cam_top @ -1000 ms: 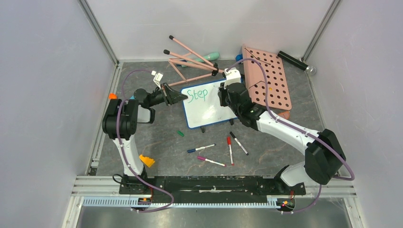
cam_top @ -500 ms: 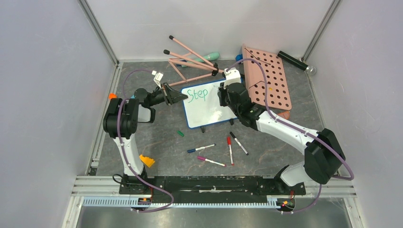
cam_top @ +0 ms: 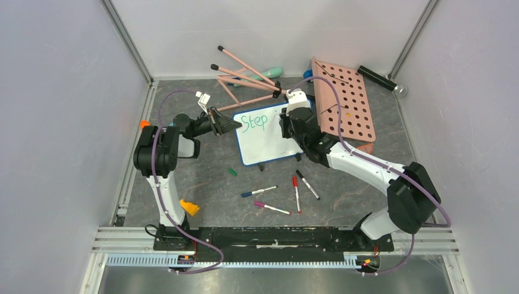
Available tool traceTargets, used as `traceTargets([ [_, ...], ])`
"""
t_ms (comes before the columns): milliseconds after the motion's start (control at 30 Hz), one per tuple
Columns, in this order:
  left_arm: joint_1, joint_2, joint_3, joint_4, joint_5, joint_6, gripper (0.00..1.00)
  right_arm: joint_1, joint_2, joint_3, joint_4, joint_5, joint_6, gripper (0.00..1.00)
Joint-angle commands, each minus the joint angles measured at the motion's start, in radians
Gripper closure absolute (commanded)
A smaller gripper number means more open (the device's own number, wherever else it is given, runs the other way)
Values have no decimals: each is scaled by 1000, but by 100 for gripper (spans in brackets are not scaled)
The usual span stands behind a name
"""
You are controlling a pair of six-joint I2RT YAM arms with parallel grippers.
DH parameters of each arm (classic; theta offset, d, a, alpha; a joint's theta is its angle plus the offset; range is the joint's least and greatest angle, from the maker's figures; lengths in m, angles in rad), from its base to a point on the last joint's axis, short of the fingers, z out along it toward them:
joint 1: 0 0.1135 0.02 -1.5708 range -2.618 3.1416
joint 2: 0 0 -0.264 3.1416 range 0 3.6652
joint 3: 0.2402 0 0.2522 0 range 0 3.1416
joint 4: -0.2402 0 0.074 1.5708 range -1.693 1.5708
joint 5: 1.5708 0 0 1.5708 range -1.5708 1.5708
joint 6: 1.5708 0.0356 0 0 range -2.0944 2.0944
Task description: Write a sentence on the whiteboard
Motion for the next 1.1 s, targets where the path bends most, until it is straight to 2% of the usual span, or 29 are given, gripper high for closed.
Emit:
traceTargets([
  [0,5,2,24,68,-2,-17,98,-4,21,49,18,3,-7,100],
  [1067,6,-13,15,68,0,-9,98,-3,-17,6,-38,-43,-18,100],
])
